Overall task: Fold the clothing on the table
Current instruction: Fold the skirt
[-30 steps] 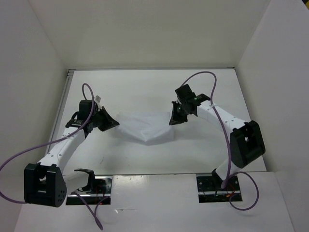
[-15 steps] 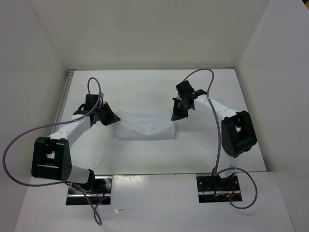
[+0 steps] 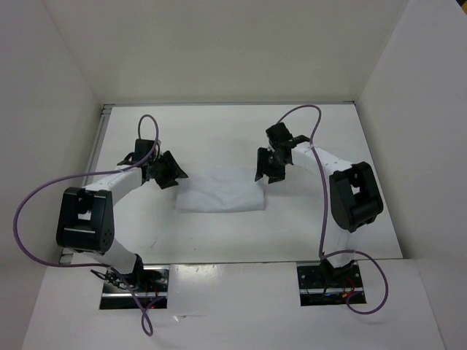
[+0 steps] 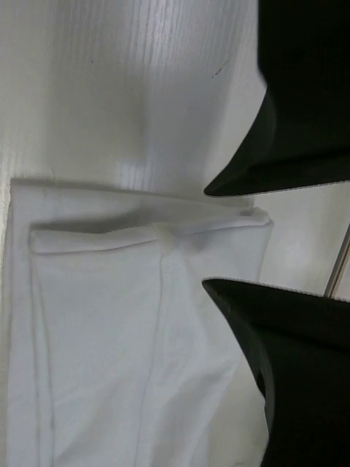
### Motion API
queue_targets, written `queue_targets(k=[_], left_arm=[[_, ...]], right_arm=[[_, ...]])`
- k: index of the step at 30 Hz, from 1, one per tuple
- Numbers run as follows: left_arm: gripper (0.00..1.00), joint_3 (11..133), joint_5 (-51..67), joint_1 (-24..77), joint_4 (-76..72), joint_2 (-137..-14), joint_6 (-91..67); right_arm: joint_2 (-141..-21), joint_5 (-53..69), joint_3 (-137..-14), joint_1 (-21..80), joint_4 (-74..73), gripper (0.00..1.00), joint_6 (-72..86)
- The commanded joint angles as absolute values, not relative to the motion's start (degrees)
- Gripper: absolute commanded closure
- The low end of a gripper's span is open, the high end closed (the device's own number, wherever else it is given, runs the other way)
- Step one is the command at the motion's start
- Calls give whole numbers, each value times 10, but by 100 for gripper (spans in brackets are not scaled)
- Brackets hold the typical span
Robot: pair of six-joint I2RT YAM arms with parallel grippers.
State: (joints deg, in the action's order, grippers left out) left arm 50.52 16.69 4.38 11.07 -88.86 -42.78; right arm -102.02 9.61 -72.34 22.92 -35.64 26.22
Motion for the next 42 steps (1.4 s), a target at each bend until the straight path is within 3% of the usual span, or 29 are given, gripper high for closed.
queue_targets(k=[1, 2, 4, 7, 9, 14, 15, 24, 32, 42], left_arm=[[38, 529, 158, 40, 111, -887, -415], [21, 535, 149, 40, 116, -876, -410], [11, 540, 102, 40, 138, -827, -410], [10, 547, 46, 40, 179, -754, -396], [15, 553, 76, 45, 186, -728, -375], [92, 513, 291, 76, 107, -723, -388], [100, 505, 317, 83, 84, -732, -395], [100, 571, 381, 127, 8, -893, -395], [100, 539, 374, 157, 18, -978, -396], [100, 508, 337, 179, 45, -992, -383]], right_arm=[[-1010, 67, -730, 222, -348, 39, 259], [-1000, 49, -730, 222, -348, 37, 259], [-965, 34, -730, 222, -363, 32, 264], [-926, 34, -704, 222, -371, 30, 270], [-914, 53, -674, 222, -371, 30, 275], [-908, 77, -620, 222, -337, 30, 295], [-915, 86, -612, 222, -337, 30, 295], [-973, 126, -630, 211, -297, 30, 290], [-1005, 157, -630, 211, -262, 30, 296], [-1027, 188, -605, 211, -230, 54, 321]])
